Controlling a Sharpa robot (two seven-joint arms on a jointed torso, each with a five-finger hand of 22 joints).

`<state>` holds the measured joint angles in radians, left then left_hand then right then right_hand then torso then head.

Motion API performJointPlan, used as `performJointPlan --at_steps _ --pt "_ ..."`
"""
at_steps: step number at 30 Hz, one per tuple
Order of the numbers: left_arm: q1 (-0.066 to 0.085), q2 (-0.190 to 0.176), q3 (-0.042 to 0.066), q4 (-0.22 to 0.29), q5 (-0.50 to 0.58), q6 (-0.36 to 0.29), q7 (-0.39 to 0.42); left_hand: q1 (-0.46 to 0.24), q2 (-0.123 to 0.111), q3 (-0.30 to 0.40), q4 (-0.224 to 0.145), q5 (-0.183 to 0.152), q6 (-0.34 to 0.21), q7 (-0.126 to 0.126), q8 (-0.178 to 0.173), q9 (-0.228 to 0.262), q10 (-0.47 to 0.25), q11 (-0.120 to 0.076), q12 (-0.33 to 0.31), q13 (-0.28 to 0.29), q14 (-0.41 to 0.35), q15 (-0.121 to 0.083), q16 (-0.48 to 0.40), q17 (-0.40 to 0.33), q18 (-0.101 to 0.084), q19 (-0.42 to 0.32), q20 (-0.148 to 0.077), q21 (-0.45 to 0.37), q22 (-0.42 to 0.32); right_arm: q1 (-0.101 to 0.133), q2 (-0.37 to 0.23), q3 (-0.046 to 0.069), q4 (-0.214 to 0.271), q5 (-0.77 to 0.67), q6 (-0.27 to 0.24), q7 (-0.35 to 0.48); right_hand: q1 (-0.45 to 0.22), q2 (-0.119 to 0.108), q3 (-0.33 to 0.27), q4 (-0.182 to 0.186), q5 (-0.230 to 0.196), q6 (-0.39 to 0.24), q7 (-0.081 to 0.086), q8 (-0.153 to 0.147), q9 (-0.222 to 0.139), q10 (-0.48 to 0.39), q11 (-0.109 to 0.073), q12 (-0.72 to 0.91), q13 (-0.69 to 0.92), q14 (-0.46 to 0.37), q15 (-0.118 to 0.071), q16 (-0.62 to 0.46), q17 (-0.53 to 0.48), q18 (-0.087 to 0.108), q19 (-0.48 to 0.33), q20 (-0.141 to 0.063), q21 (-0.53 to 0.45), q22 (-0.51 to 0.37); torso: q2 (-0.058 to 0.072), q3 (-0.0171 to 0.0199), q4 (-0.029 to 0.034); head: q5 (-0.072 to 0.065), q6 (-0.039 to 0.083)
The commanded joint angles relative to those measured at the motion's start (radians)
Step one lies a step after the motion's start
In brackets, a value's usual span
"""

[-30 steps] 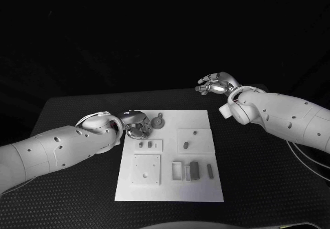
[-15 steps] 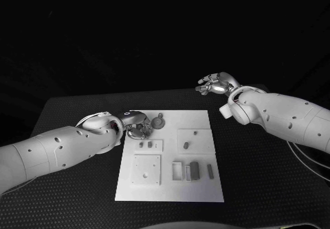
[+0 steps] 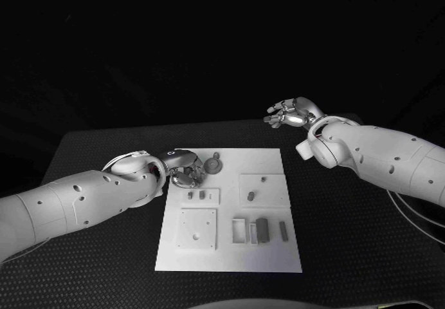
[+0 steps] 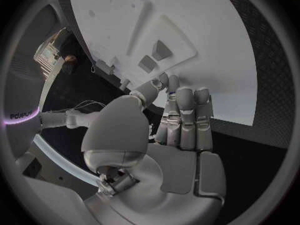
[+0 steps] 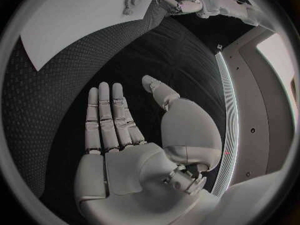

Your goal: Assemble the parts on the task board

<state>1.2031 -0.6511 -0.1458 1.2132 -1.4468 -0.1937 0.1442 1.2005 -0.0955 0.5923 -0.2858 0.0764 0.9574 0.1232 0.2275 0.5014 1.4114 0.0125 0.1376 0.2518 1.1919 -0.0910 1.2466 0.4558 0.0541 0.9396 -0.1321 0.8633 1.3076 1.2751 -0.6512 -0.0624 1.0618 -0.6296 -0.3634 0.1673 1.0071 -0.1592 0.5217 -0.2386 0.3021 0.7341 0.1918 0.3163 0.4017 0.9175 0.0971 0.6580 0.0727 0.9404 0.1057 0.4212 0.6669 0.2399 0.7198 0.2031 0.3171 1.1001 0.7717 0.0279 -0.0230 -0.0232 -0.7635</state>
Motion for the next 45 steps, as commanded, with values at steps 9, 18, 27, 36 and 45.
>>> performJointPlan --at_steps 9,18,27,36,45 --pt "0.000 -0.001 0.000 0.007 0.008 -0.011 0.011 0.008 -0.005 -0.006 -0.002 0.004 -0.004 -0.005 -0.003 -0.004 0.029 -0.004 0.024 0.013 0.012 -0.011 0.014 0.006 -0.004 0.012 -0.061 0.000 0.014 0.000 0.001 0.000 -0.001 -0.001 0.009 0.011 -0.005 0.004 -0.004 -0.002 0.003 0.010 0.023 0.007 -0.002 -0.122 0.075 0.005 -0.002 0.000 0.006 -0.004 0.001 -0.010 0.006 -0.001 -0.007 0.002 0.000 -0.0002 0.0007 -0.001 0.000" --pt "-0.002 -0.005 0.000 0.012 0.008 -0.014 0.011 0.008 -0.007 -0.008 -0.002 0.004 -0.001 -0.007 -0.001 -0.006 0.037 -0.007 0.032 0.018 0.015 -0.014 0.020 0.009 -0.004 0.015 -0.063 0.003 0.015 0.000 0.002 0.000 -0.002 -0.001 0.010 0.011 -0.005 0.004 -0.004 -0.002 0.003 0.010 0.024 0.007 -0.002 -0.122 0.075 0.005 -0.002 0.000 0.006 -0.004 0.001 -0.010 0.007 -0.001 -0.008 0.002 0.000 -0.0005 0.0011 -0.002 0.000" --pt "-0.003 -0.009 0.001 0.009 0.007 -0.015 0.007 0.009 -0.007 -0.008 -0.002 0.005 -0.001 -0.008 0.000 -0.007 0.039 -0.008 0.035 0.020 0.016 -0.015 0.022 0.010 -0.004 0.017 -0.064 0.003 0.015 0.000 0.002 0.000 -0.002 -0.001 0.010 0.011 -0.005 0.004 -0.004 -0.002 0.003 0.010 0.024 0.007 -0.002 -0.122 0.075 0.005 -0.002 0.000 0.006 -0.005 0.002 -0.010 0.007 -0.001 -0.008 0.003 0.000 -0.0005 0.0006 -0.001 0.000" --pt "-0.004 -0.011 0.001 0.008 0.006 -0.017 0.007 0.010 -0.007 -0.008 -0.002 0.005 -0.001 -0.008 0.000 -0.007 0.040 -0.008 0.038 0.021 0.016 -0.015 0.023 0.011 -0.004 0.018 -0.065 0.004 0.015 0.000 0.002 0.000 -0.003 -0.001 0.009 0.011 -0.005 0.004 -0.004 -0.002 0.003 0.010 0.023 0.007 -0.002 -0.122 0.075 0.005 -0.002 0.000 0.006 -0.005 0.002 -0.010 0.007 -0.001 -0.009 0.004 0.000 -0.0001 0.0006 -0.001 0.000" --pt "-0.004 -0.008 0.001 0.009 0.026 -0.031 0.013 0.012 -0.010 -0.008 -0.002 0.005 -0.032 -0.011 -0.016 -0.017 0.037 -0.010 0.042 0.025 0.016 -0.017 0.026 0.012 -0.005 0.020 -0.067 0.004 0.015 0.000 0.002 0.000 -0.002 -0.001 0.009 0.011 -0.005 0.004 -0.005 -0.002 0.003 0.010 0.023 0.007 -0.003 -0.122 0.075 0.005 -0.002 0.000 0.006 -0.005 0.002 -0.010 0.007 -0.001 -0.010 0.004 0.000 0.0002 0.0009 -0.001 0.002"
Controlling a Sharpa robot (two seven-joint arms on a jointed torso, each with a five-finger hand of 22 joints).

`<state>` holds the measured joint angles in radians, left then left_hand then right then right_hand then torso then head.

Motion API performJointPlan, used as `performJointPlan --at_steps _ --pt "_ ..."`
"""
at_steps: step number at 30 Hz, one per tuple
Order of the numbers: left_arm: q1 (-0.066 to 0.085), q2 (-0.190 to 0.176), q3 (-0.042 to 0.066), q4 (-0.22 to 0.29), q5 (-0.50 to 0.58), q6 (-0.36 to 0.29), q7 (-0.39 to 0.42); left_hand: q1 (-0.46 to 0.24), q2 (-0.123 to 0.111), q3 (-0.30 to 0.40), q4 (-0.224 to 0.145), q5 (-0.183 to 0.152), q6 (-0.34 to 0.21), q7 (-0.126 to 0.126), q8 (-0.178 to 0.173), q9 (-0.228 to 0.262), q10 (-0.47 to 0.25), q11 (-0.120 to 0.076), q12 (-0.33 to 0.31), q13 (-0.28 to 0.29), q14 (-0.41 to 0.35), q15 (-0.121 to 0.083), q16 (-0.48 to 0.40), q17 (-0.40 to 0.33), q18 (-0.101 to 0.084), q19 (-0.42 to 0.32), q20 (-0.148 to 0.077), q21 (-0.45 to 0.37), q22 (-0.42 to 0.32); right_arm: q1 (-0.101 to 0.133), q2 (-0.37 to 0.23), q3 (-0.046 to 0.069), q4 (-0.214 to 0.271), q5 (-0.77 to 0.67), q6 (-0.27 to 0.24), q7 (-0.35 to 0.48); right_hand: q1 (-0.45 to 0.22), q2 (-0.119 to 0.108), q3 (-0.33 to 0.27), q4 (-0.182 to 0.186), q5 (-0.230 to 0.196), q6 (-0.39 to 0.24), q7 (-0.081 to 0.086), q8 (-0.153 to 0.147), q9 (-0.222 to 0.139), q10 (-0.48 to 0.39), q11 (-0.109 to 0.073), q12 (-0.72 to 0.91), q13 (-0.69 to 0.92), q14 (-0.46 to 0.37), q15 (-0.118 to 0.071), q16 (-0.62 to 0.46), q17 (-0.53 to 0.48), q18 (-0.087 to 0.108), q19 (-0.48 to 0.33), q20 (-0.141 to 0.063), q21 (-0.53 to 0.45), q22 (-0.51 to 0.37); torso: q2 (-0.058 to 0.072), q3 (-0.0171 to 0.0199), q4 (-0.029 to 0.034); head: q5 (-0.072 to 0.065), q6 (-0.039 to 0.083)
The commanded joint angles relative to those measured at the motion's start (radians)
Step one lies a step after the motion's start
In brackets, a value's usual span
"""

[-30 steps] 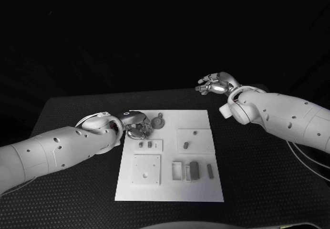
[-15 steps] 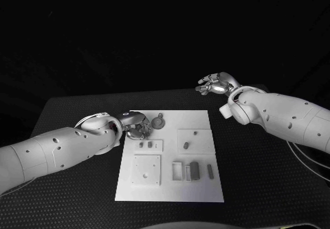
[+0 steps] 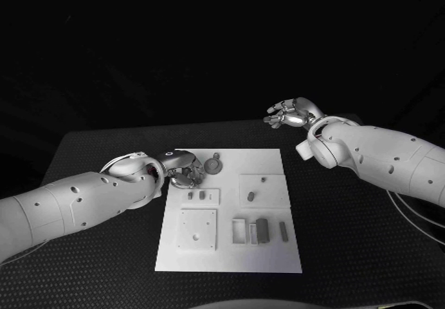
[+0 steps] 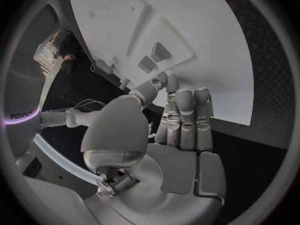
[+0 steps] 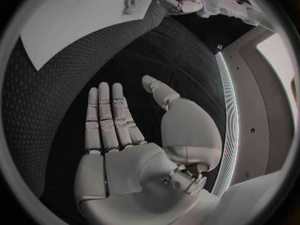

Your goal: Assemble the parts on the task board

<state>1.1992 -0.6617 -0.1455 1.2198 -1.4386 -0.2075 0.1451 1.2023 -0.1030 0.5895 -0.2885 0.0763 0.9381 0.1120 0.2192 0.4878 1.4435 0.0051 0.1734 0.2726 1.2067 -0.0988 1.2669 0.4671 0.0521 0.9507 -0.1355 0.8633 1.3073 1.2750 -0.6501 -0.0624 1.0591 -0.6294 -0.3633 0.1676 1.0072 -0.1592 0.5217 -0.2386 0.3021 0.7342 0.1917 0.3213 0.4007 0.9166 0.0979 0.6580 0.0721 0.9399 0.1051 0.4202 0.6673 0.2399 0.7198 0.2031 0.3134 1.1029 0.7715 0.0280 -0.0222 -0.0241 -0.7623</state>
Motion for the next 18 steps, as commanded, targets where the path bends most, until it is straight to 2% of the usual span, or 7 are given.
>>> performJointPlan --at_steps 1,3,12,18 --pt "0.000 0.002 0.000 0.002 0.020 -0.018 0.013 0.010 -0.003 -0.005 0.001 0.005 -0.024 0.000 -0.014 -0.006 0.004 -0.003 0.008 0.005 0.001 -0.010 0.006 0.001 -0.004 0.009 -0.064 0.004 0.015 0.000 0.000 0.000 0.001 -0.001 0.010 0.011 -0.005 0.004 -0.005 -0.002 0.003 0.010 0.024 0.002 -0.002 -0.121 0.075 0.005 -0.001 0.000 0.007 -0.004 0.002 -0.010 0.007 -0.001 -0.006 0.001 0.000 0.0001 0.0001 0.000 0.001" --pt "0.000 0.002 0.000 0.002 0.022 -0.018 0.014 0.011 -0.004 -0.006 0.001 0.004 -0.050 -0.005 -0.026 -0.013 0.003 -0.006 0.010 0.007 0.000 -0.012 0.007 0.001 -0.005 0.010 -0.065 0.004 0.015 0.000 0.000 0.000 0.001 -0.001 0.009 0.011 -0.005 0.004 -0.005 -0.002 0.003 0.010 0.024 0.002 -0.002 -0.122 0.075 0.005 -0.001 0.000 0.007 -0.004 0.002 -0.010 0.007 -0.001 -0.006 0.001 0.000 0.0002 -0.0003 0.001 0.001" --pt "-0.001 -0.001 0.001 -0.003 0.044 -0.016 0.011 0.012 -0.009 -0.009 0.002 0.002 -0.095 -0.011 -0.043 -0.022 -0.001 -0.010 0.015 0.011 0.000 -0.016 0.008 0.001 -0.007 0.010 -0.068 0.003 0.014 0.000 -0.001 0.000 0.001 -0.001 0.009 0.011 -0.004 0.004 -0.004 -0.003 0.003 0.010 0.024 0.002 -0.002 -0.122 0.075 0.005 -0.001 0.000 0.007 -0.004 0.002 -0.010 0.008 -0.001 -0.007 0.002 0.000 0.0004 -0.0008 0.001 0.002" --pt "-0.002 -0.018 0.004 0.003 0.084 -0.012 0.019 0.000 -0.018 -0.023 0.003 -0.015 -0.156 -0.017 -0.066 -0.032 -0.009 -0.012 0.018 0.013 -0.003 -0.017 0.004 -0.001 -0.011 0.009 -0.070 -0.004 0.012 0.000 -0.010 0.000 -0.001 -0.001 0.008 0.009 -0.004 0.004 -0.005 -0.003 0.003 0.010 0.024 0.002 -0.002 -0.122 0.075 0.005 -0.001 0.000 0.007 -0.004 0.002 -0.010 0.008 -0.001 -0.007 0.002 0.000 -0.0008 -0.0007 0.001 0.005"
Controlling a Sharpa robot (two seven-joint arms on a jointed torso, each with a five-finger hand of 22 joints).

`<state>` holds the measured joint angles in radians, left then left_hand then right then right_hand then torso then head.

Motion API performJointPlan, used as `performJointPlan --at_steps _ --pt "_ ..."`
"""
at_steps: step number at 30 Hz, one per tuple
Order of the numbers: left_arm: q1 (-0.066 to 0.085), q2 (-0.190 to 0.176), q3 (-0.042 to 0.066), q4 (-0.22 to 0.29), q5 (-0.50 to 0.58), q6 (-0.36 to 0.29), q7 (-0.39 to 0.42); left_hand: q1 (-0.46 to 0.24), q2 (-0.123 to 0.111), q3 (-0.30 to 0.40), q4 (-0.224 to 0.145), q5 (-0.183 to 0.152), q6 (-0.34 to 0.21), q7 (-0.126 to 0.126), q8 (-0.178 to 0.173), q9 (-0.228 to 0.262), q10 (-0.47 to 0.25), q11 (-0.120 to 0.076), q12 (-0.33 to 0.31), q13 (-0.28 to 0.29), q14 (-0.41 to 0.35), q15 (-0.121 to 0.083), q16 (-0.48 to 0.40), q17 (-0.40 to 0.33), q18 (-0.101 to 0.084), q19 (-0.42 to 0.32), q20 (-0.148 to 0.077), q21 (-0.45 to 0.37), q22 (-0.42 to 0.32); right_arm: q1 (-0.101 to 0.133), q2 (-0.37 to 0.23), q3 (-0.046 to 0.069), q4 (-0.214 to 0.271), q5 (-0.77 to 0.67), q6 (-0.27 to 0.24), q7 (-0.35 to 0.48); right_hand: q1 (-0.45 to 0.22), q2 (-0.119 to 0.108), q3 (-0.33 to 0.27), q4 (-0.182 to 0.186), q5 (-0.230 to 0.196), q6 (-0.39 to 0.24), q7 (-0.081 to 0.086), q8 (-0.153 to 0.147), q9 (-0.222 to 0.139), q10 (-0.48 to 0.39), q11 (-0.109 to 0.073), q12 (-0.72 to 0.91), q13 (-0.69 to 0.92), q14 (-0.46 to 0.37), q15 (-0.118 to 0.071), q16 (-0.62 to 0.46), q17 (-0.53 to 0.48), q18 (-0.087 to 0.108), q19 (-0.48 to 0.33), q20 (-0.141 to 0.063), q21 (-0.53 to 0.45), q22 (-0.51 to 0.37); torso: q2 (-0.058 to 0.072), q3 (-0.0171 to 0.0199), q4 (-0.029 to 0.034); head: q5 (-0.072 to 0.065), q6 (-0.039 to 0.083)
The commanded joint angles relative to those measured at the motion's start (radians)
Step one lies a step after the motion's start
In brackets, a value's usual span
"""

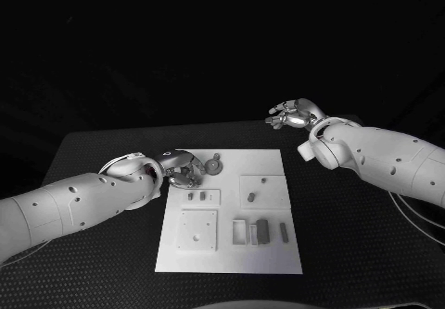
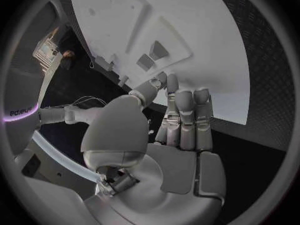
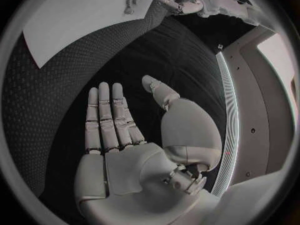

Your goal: Assemble the parts on the task board

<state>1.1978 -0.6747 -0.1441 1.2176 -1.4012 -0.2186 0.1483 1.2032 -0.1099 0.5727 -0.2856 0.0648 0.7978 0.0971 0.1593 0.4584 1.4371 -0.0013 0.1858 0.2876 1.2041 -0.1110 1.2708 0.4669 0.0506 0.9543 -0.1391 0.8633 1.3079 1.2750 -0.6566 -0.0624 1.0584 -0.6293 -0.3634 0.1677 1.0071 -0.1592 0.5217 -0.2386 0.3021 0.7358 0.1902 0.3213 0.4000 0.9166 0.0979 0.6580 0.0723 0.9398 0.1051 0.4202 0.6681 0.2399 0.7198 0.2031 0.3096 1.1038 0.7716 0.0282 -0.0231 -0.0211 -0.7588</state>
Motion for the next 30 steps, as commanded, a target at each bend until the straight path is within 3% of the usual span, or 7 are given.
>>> performJointPlan --at_steps 1,5,12,15,22,25,30 --pt "0.000 -0.008 0.003 0.006 0.053 0.000 0.023 -0.004 -0.015 -0.008 0.001 -0.004 -0.025 -0.005 -0.009 -0.004 -0.004 -0.006 0.005 -0.002 -0.001 -0.005 0.000 -0.001 -0.010 0.005 -0.067 -0.004 0.011 0.000 -0.004 0.000 0.002 -0.001 0.009 0.010 -0.004 0.004 -0.005 -0.003 0.003 0.008 0.025 0.002 -0.001 -0.122 0.075 0.005 -0.002 0.000 0.007 -0.004 0.001 -0.010 0.008 -0.001 -0.004 0.001 0.000 -0.0009 0.0002 -0.002 0.001" --pt "0.000 -0.028 0.005 0.014 0.071 0.026 0.033 -0.020 -0.031 -0.018 0.006 -0.006 -0.048 -0.012 -0.014 -0.005 -0.012 -0.004 0.004 -0.002 -0.006 -0.004 -0.003 -0.003 -0.012 0.003 -0.067 -0.008 0.011 0.000 -0.009 0.000 0.003 -0.001 0.007 0.010 -0.004 0.004 -0.005 -0.003 0.003 0.008 0.025 0.002 -0.001 -0.122 0.075 0.005 -0.002 0.000 0.007 -0.005 0.001 -0.010 0.008 -0.001 -0.004 0.002 -0.001 0.0011 0.0014 -0.004 0.005" --pt "0.001 -0.075 0.029 0.023 0.166 0.073 0.052 -0.058 -0.049 -0.049 0.010 0.008 -0.051 -0.011 -0.001 0.002 -0.020 -0.002 0.005 0.000 -0.012 -0.002 -0.005 -0.004 -0.015 -0.004 -0.068 -0.013 0.012 0.000 -0.021 0.000 0.006 -0.002 0.013 0.008 -0.003 0.004 -0.004 -0.004 0.003 0.008 0.025 0.003 -0.002 -0.122 0.075 0.005 -0.002 0.000 0.007 -0.005 0.001 -0.010 0.008 -0.001 -0.004 0.002 -0.001 0.0013 0.0032 -0.004 0.005" --pt "0.007 -0.091 0.039 0.008 0.341 0.082 0.066 -0.068 -0.041 -0.055 0.012 0.009 -0.016 0.008 0.026 0.014 -0.028 0.003 0.004 0.000 -0.024 0.003 -0.011 -0.007 -0.018 -0.019 -0.064 -0.023 0.010 0.000 -0.031 0.000 0.009 -0.009 0.028 0.002 0.005 0.005 -0.001 -0.010 -0.001 0.009 0.024 0.004 -0.002 -0.122 0.074 0.006 -0.002 0.001 0.006 -0.005 0.002 -0.009 0.009 -0.002 -0.007 0.005 0.000 0.0007 0.0026 -0.005 0.009" --pt "0.020 -0.106 0.041 -0.037 0.778 0.035 0.124 -0.065 0.006 -0.034 0.008 0.018 0.102 0.053 0.100 0.045 -0.113 0.045 -0.036 -0.018 -0.090 0.044 -0.070 -0.034 -0.020 -0.069 -0.029 -0.061 0.003 -0.007 -0.065 0.000 0.038 -0.172 0.103 -0.025 0.077 0.020 0.052 -0.040 -0.034 0.034 0.013 0.019 -0.001 -0.094 0.061 0.015 0.000 0.015 -0.001 -0.003 0.008 -0.005 0.030 -0.001 -0.016 0.018 -0.001 -0.0004 0.0012 -0.012 0.017" --pt "0.020 -0.110 0.041 -0.034 0.884 0.017 0.149 -0.076 0.013 -0.010 0.007 0.019 0.109 0.060 0.108 0.053 -0.161 0.074 -0.058 -0.030 -0.183 0.080 -0.198 -0.092 -0.033 -0.153 0.012 -0.142 -0.032 -0.014 -0.083 0.000 0.058 -0.228 0.122 -0.031 0.087 0.022 0.075 -0.042 -0.044 0.049 0.003 0.026 -0.001 -0.051 0.045 0.006 -0.002 0.035 -0.010 0.004 0.013 0.002 0.051 -0.002 -0.017 0.024 0.000 -0.0018 0.0013 -0.016 0.023" --pt "0.020 -0.117 0.041 -0.013 0.997 0.000 0.187 -0.091 0.010 -0.010 0.003 0.013 0.106 0.058 0.120 0.069 -0.179 0.084 -0.058 -0.034 -0.197 0.123 -0.372 -0.159 -0.042 -0.195 0.050 -0.224 -0.070 -0.025 -0.116 0.000 0.096 -0.360 0.136 -0.041 0.090 0.022 0.099 -0.047 -0.060 0.096 -0.011 0.046 0.003 0.045 0.027 -0.097 -0.004 0.063 -0.020 0.006 0.020 0.012 0.083 -0.001 -0.028 0.043 -0.001 -0.0029 0.0026 -0.024 0.030"
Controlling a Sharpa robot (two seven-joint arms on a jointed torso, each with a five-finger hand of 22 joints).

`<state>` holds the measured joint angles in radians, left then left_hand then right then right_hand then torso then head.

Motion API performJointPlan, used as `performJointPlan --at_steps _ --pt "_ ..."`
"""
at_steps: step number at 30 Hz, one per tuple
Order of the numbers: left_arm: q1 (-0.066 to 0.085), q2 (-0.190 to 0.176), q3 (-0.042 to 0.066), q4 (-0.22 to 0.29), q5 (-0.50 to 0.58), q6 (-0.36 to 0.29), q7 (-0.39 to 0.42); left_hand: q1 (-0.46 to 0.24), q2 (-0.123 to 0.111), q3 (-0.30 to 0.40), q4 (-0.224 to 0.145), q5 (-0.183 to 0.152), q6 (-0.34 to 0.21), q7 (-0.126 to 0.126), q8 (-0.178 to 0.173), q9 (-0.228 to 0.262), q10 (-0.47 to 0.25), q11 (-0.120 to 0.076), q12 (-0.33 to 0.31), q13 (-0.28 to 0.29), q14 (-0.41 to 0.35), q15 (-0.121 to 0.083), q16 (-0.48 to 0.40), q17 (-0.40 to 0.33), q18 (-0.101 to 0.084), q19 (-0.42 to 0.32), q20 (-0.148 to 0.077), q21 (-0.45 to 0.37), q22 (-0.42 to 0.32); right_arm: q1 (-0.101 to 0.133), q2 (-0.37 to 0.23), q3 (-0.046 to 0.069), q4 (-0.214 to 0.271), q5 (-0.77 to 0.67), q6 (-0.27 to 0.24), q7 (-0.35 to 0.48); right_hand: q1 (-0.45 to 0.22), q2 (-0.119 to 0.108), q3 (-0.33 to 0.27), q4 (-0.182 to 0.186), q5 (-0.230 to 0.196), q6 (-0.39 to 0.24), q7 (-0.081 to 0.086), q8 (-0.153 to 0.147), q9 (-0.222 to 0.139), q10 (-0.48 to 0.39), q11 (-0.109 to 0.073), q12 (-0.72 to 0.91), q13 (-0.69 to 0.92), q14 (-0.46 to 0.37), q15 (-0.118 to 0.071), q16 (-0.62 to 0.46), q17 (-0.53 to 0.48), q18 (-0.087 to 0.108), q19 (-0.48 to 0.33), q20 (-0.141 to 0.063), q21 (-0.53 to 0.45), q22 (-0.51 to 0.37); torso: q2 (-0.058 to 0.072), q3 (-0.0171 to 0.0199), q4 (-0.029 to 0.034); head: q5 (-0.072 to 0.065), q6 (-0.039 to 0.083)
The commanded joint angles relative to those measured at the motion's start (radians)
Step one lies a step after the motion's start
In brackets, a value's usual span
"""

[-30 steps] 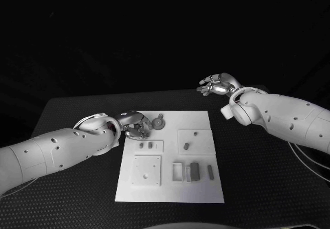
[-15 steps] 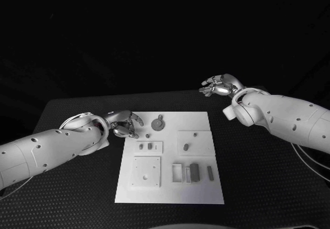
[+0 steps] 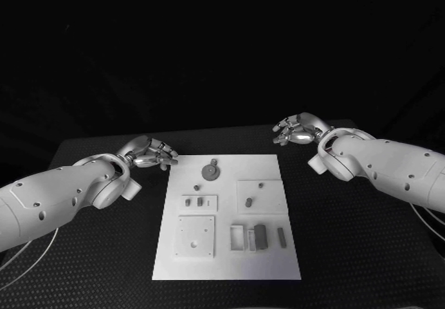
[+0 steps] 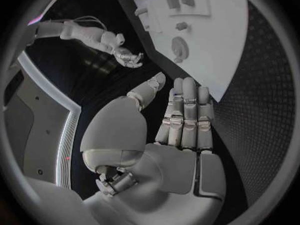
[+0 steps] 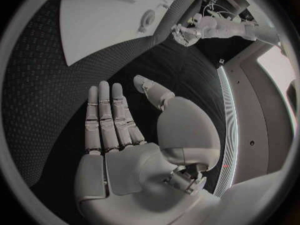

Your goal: Assemble the parts on the task board

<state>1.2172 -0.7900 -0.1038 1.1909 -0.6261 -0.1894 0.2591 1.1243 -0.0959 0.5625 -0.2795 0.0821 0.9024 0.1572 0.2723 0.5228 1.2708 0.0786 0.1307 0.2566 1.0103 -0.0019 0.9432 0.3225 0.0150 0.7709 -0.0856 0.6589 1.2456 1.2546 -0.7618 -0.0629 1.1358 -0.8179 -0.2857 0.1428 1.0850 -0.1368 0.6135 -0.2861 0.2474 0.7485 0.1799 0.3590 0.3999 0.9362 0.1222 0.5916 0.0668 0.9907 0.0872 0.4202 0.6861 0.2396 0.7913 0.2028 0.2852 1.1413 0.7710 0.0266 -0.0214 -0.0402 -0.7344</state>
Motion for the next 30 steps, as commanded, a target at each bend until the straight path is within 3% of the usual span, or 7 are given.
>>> performJointPlan --at_steps 1,5,8,12,19,26,30 --pt "0.001 -0.002 0.000 0.019 0.230 -0.027 0.081 -0.012 -0.004 0.000 -0.003 -0.004 0.001 -0.002 0.008 0.006 -0.020 0.008 -0.007 -0.006 -0.009 0.020 -0.064 -0.020 -0.006 -0.016 0.002 -0.027 -0.010 -0.009 -0.017 0.000 0.030 -0.208 0.060 -0.019 0.011 0.001 0.008 0.002 -0.008 0.091 -0.001 0.011 0.004 0.044 -0.001 -0.048 0.002 0.022 -0.006 0.008 0.004 0.016 0.021 -0.001 -0.004 0.010 0.000 -0.0009 0.0006 -0.005 0.006" --pt "0.001 -0.008 0.000 0.047 0.231 -0.030 0.088 -0.010 0.000 0.002 -0.005 -0.003 0.003 -0.003 0.011 0.010 -0.046 0.021 -0.023 -0.016 -0.015 0.033 -0.108 -0.031 0.000 -0.022 0.014 -0.044 -0.016 -0.024 -0.033 -0.001 0.075 -0.353 0.064 -0.031 0.013 -0.002 0.009 0.000 -0.016 0.100 -0.004 0.014 0.005 0.077 -0.005 -0.092 0.004 0.043 -0.013 0.011 0.006 0.022 0.043 -0.003 -0.003 0.018 0.000 -0.0025 -0.0016 -0.006 0.010" --pt "0.001 -0.007 0.000 0.062 0.233 -0.034 0.089 -0.004 0.001 0.001 -0.006 -0.001 0.006 -0.006 0.015 0.014 -0.042 0.020 -0.024 -0.020 0.005 0.032 -0.126 -0.031 0.006 -0.010 0.016 -0.048 -0.017 -0.035 -0.037 -0.004 0.102 -0.445 0.056 -0.043 0.019 -0.008 0.012 0.001 -0.029 0.105 -0.007 0.014 0.005 0.098 -0.007 -0.123 0.005 0.061 -0.020 0.015 0.009 0.022 0.063 -0.009 -0.002 0.024 -0.001 -0.0036 -0.0033 -0.003 0.012" --pt "0.000 -0.004 0.000 0.075 0.249 -0.049 0.097 0.000 -0.001 0.000 -0.007 -0.001 0.007 -0.006 0.016 0.016 -0.039 0.019 -0.023 -0.021 0.011 0.032 -0.136 -0.030 0.007 -0.008 0.016 -0.051 -0.017 -0.048 -0.038 -0.010 0.142 -0.573 0.038 -0.071 0.025 -0.026 0.038 0.009 -0.065 0.118 -0.011 0.015 0.006 0.138 -0.012 -0.174 0.011 0.108 -0.038 0.027 0.015 0.022 0.114 -0.026 0.005 0.032 -0.002 -0.0028 -0.0009 -0.002 0.012" --pt "0.000 -0.004 0.000 0.085 0.309 -0.068 0.106 -0.006 -0.007 -0.009 -0.006 -0.011 0.002 -0.004 0.014 0.016 -0.041 0.021 -0.026 -0.025 0.012 0.036 -0.154 -0.029 0.007 -0.008 0.019 -0.058 -0.018 -0.061 -0.037 -0.030 0.183 -0.701 0.022 -0.114 0.033 -0.048 0.074 0.018 -0.110 0.145 -0.023 0.022 0.010 0.194 -0.022 -0.230 0.026 0.164 -0.061 0.042 0.026 0.022 0.175 -0.047 0.016 0.044 -0.003 -0.0029 -0.0004 -0.003 0.014" --pt "0.001 -0.003 0.000 0.102 0.314 -0.065 0.107 -0.014 -0.012 -0.017 -0.005 -0.015 -0.003 -0.002 0.012 0.016 -0.046 0.024 -0.031 -0.029 0.009 0.040 -0.169 -0.028 0.007 -0.012 0.023 -0.065 -0.017 -0.070 -0.036 -0.049 0.221 -0.787 0.032 -0.152 0.041 -0.071 0.106 0.033 -0.141 0.159 -0.028 0.023 0.010 0.211 -0.022 -0.273 0.035 0.183 -0.068 0.042 0.031 0.022 0.196 -0.055 0.015 0.051 -0.001 -0.0028 -0.0007 -0.001 0.011" --pt "0.001 -0.003 0.000 0.107 0.315 -0.067 0.105 -0.014 -0.012 -0.018 -0.004 -0.015 -0.005 -0.001 0.011 0.016 -0.047 0.024 -0.031 -0.030 0.009 0.040 -0.172 -0.027 0.008 -0.012 0.024 -0.066 -0.017 -0.077 -0.036 -0.053 0.232 -0.809 0.029 -0.162 0.045 -0.078 0.117 0.039 -0.149 0.162 -0.029 0.022 0.010 0.215 -0.020 -0.291 0.037 0.186 -0.069 0.041 0.033 0.022 0.200 -0.056 0.013 0.054 0.000 -0.0023 -0.0010 0.001 0.010"
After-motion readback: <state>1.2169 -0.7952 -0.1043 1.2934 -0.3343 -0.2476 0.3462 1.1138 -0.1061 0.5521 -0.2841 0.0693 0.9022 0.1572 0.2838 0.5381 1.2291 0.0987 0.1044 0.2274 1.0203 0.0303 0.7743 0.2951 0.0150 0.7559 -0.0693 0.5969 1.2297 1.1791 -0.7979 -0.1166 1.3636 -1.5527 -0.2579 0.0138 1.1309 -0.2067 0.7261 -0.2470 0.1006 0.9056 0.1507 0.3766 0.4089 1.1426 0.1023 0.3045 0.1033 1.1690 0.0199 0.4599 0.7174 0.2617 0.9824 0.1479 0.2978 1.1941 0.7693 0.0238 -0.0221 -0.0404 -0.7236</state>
